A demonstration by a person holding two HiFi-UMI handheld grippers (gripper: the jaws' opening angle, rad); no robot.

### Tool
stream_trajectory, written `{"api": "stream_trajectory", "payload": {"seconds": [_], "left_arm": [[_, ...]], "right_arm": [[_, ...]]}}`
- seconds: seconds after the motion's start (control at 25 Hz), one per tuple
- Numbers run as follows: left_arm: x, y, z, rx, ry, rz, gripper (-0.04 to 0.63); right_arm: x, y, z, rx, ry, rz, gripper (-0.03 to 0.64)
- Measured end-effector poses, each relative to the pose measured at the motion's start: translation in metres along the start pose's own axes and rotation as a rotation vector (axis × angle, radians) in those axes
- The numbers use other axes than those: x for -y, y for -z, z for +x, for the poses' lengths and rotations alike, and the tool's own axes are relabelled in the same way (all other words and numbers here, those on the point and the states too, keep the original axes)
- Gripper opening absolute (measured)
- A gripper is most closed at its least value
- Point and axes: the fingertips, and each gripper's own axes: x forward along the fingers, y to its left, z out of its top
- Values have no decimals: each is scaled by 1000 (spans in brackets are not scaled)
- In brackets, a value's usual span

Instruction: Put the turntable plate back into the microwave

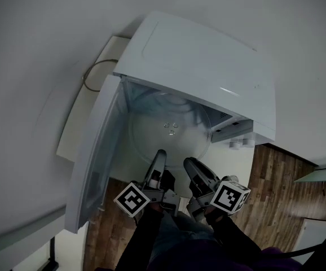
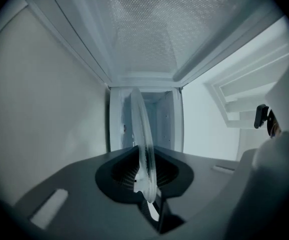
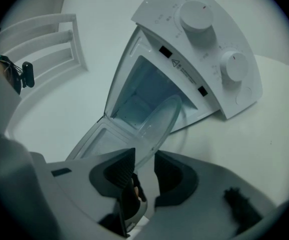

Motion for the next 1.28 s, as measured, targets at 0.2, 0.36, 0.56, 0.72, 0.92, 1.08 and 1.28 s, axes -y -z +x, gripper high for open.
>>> {"api": "stream_trajectory", "payload": {"seconds": [0.2, 0.36, 0.56, 0.72, 0.92, 1.08, 1.28], "left_arm": [[-13, -20, 20, -30, 10, 52, 48], [-22, -20, 31, -35, -16, 46, 51], [-34, -25, 41, -48, -18, 73, 51], [-38, -29, 48, -22, -34, 36, 49], [-37, -32, 63, -18, -27, 25, 51], [-34, -36, 77, -32, -15, 42, 51], [-35, -39, 104, -44, -23, 37, 50]], "right_arm": [[2, -9, 29, 44, -10, -41, 123], [18, -9, 35, 44, 25, -22, 124], [26, -15, 45, 69, 24, -39, 124], [30, -23, 51, 79, 30, -48, 124], [35, -35, 57, 102, 42, -59, 124], [37, -47, 63, 123, 40, -63, 124], [48, -68, 74, 150, 49, -52, 126]]}}
